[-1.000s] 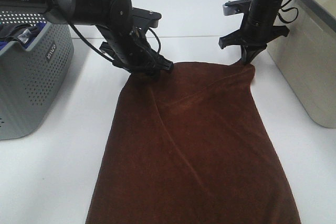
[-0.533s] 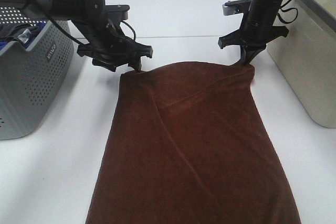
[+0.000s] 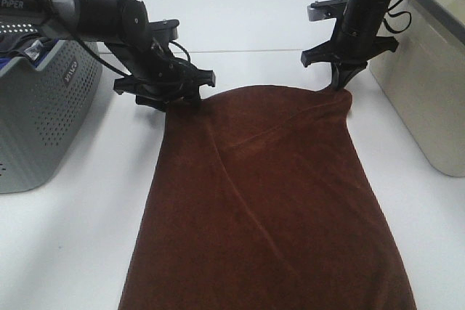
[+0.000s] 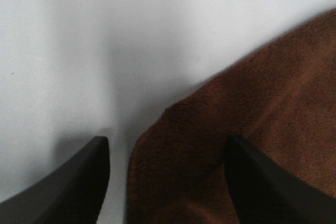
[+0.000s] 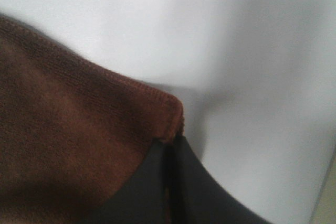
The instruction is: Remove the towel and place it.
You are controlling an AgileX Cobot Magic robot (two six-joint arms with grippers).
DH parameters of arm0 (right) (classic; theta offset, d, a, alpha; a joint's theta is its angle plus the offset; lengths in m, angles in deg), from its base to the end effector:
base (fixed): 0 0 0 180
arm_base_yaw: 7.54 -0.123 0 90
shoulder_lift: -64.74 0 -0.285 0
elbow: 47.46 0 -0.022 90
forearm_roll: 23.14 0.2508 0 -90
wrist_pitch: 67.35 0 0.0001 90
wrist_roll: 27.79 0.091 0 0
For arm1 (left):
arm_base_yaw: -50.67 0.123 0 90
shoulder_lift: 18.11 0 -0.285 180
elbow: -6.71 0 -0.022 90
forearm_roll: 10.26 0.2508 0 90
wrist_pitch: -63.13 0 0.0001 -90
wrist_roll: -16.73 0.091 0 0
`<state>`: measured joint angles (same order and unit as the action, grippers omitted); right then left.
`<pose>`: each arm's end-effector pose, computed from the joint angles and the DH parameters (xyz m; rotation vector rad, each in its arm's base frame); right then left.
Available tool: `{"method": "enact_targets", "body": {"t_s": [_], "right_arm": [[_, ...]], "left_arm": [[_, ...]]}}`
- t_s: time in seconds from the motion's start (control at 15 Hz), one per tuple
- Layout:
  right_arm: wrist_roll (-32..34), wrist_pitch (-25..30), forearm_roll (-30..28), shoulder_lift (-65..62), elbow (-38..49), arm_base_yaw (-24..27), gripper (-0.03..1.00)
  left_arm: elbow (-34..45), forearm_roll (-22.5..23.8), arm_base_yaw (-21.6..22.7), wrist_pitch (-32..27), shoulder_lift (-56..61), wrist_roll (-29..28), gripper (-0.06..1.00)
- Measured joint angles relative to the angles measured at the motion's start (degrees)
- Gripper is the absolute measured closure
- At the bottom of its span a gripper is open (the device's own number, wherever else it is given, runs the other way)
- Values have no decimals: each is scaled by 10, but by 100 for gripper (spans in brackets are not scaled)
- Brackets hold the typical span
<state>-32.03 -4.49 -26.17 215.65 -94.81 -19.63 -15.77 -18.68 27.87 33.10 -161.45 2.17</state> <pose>0.5087 0.1046 0.1358 -0.4387 2.8680 -0.0486 0.4580 -0.1998 0.1043 0.0476 2.6719 -0.3569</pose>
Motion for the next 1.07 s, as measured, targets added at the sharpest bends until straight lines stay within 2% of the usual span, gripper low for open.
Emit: {"method": "enact_targets", "body": {"t_s": [0.2, 0.4, 0.53, 0.73, 1.07], "right_arm": [[0, 0, 1, 0, 0, 0, 97], [-1, 0, 1, 0, 0, 0, 97], [-3, 0, 1, 0, 0, 0, 97], [-3, 0, 1, 0, -1, 0, 97], [-3, -15, 6, 0, -52, 0, 97]], "left_arm": [[0, -20, 0, 29, -13, 0, 46], [0, -9, 0, 58, -17, 3, 73], [0, -6, 0, 64, -17, 31, 89], [0, 23, 0, 77, -6, 61, 92], [-34, 132, 0, 111, 10, 64, 92]]}}
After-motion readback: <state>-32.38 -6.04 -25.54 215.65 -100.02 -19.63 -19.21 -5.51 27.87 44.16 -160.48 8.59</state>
